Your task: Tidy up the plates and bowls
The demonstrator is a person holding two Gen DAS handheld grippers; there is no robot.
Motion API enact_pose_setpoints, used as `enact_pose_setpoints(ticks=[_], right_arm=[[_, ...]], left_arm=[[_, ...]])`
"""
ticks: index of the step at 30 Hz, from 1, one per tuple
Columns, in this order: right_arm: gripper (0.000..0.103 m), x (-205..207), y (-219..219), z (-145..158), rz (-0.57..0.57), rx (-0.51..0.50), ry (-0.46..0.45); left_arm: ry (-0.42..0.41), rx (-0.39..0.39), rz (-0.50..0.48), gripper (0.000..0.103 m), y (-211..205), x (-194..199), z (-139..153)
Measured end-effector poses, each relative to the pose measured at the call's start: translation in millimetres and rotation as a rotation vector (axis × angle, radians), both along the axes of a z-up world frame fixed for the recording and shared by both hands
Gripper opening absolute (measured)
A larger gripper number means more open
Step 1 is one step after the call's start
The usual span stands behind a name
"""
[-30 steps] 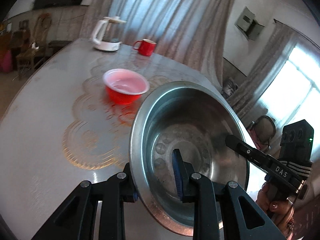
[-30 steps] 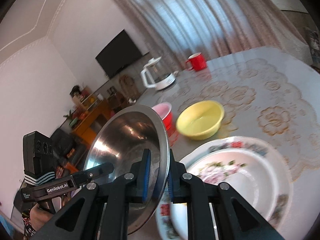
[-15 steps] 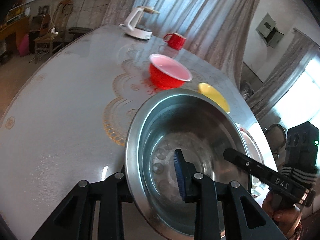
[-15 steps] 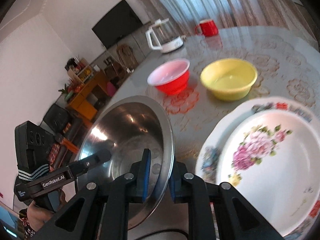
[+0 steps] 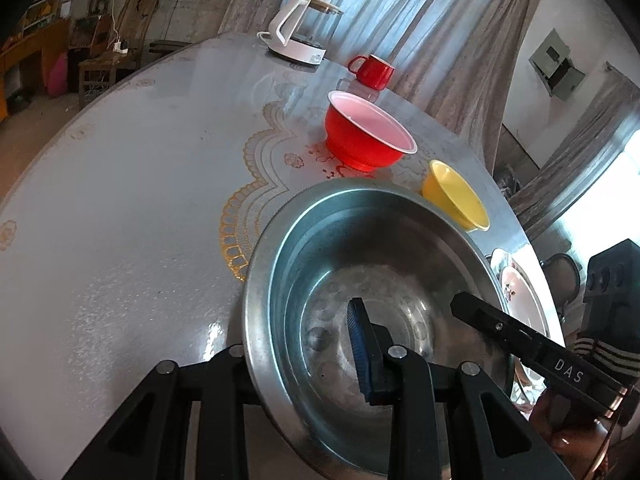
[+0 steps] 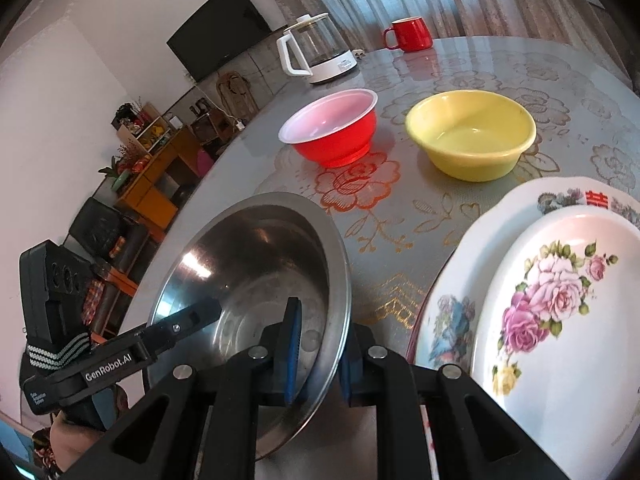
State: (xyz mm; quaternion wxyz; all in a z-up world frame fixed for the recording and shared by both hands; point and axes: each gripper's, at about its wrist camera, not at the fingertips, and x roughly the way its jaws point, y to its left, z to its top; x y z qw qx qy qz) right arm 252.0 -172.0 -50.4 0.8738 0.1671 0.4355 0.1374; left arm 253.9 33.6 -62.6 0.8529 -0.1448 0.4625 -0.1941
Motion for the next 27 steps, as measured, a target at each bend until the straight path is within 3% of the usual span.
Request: enact_pose_setpoints(ticks=[8, 12, 18, 27], right_arm=[[0.017, -3, 0, 2, -0.014, -0.019, 0.0], [0.027, -8, -2, 3, -0.02, -0.004, 0.009], [0.032, -14, -1, 5, -0.005, -0.003, 0.025], [0.037, -28, -6, 11, 0.016, 0.037, 0.058]], left_arm=[[-0.007, -0.002, 0.015, 0.03, 1, -1, 0], [0.006, -0.018, 0.031, 0.03, 3, -2, -2], [0.021, -0.039, 0.07, 0.034, 12, -5, -5], [-0.001, -0.055, 0.126, 0.056, 28, -14, 5]])
